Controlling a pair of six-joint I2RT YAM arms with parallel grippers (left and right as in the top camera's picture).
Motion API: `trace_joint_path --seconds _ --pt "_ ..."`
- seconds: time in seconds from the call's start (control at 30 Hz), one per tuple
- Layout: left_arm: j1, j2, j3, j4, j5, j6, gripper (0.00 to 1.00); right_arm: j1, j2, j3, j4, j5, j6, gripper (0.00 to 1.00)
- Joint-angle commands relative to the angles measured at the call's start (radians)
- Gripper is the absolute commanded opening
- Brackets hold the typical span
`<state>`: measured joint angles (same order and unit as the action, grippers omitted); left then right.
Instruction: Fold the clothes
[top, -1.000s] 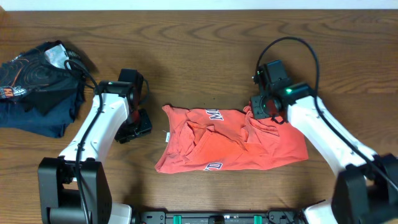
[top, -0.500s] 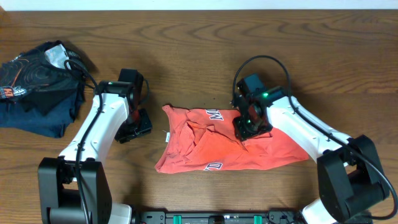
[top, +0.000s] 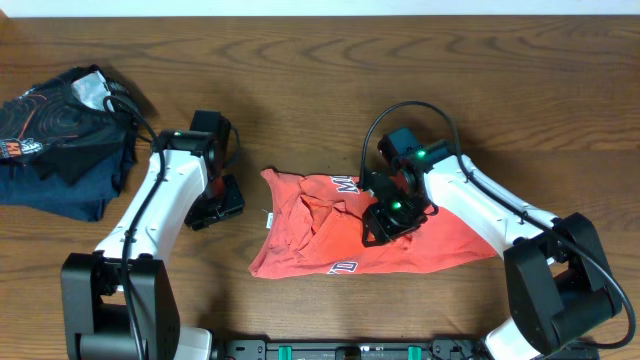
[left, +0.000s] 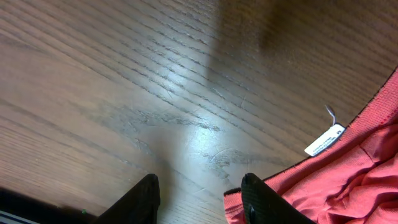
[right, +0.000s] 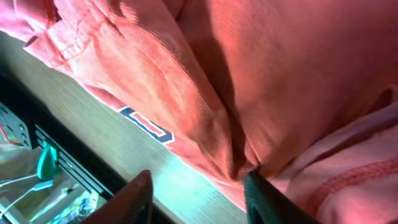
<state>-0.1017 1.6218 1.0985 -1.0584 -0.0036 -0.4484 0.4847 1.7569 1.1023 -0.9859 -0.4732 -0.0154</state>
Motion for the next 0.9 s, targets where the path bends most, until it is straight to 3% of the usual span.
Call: trace_joint_path --seconds 0.0,0.17,0.37,0.63,0.87 --pt "0.002 -0.010 0.014 -0.003 -0.005 0.002 0.45 0.010 -0.008 0.004 0.002 0.047 0.012 0.45" --pt "0.002 -0.010 0.014 -0.003 -0.005 0.002 0.45 0.009 -0.101 0.024 0.008 0.139 0.037 0.45" --pt "0.002 -0.010 0.014 -0.002 -0.005 0.002 0.45 -0.003 -0.219 0.023 0.003 0.395 0.127 0.49" --pt "0.002 -0.010 0.014 -0.002 -0.005 0.002 0.45 0.008 -0.199 -0.048 -0.030 0.395 0.170 0.50" --pt "0.002 -0.010 0.014 0.002 -0.005 0.002 0.45 0.027 -0.199 -0.169 0.067 0.394 0.211 0.51"
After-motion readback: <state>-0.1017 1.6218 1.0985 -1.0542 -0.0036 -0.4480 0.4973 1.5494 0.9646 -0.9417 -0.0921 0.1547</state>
